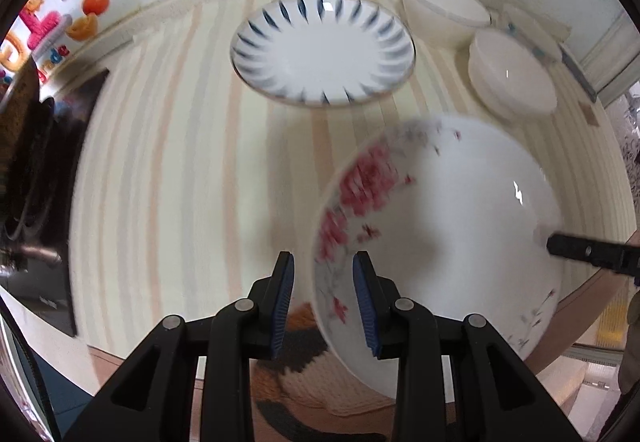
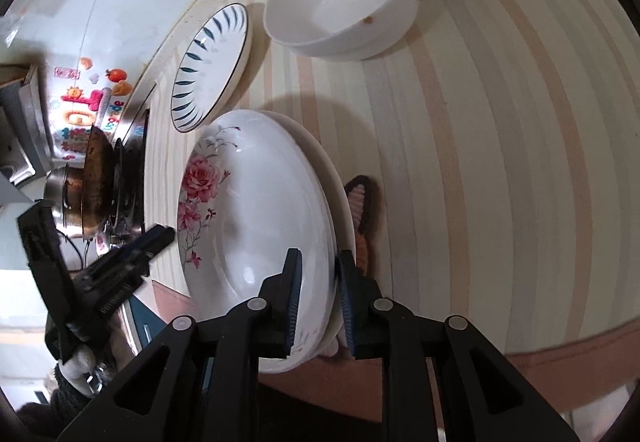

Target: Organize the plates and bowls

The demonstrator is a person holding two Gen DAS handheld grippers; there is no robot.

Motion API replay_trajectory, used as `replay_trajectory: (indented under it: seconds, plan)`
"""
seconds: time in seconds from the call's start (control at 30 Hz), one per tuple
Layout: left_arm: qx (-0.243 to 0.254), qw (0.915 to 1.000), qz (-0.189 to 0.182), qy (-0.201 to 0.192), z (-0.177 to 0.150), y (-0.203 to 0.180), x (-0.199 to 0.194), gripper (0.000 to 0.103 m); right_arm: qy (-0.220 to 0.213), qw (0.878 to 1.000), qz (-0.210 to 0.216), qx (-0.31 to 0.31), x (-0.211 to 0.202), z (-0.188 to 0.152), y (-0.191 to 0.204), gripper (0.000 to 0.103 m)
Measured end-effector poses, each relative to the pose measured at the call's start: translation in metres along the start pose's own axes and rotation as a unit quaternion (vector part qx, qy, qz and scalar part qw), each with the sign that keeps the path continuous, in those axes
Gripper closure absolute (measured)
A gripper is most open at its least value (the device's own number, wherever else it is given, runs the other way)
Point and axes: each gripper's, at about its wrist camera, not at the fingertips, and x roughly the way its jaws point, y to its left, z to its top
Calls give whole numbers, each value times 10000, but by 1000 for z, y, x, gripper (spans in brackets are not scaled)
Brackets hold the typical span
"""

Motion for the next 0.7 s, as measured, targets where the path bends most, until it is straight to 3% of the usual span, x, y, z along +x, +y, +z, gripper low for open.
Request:
replay_trajectory:
  seconds: [0.03,0.13,0.27,0.5,0.7]
  plan:
    - [-27,10000,6,-91,6,5,-7,75,-19,10000,-89,-7,-3,1,1,73]
    - [-123,9992,13,-391,35,22,-26,74,-186,9997,-147,52,-16,10,10,71]
    - [-173,9985,17,-520,77,42,-24,72,-448,9985,131,292,-24,32,33,66]
    - [-278,9991,-80,-301,136,80,19,73,-727,9970,-140,221,11,100,90,66]
    - [-87,9999,-80,-10,171,95,64,73,-737,9958,-434,339,51,154,112,66]
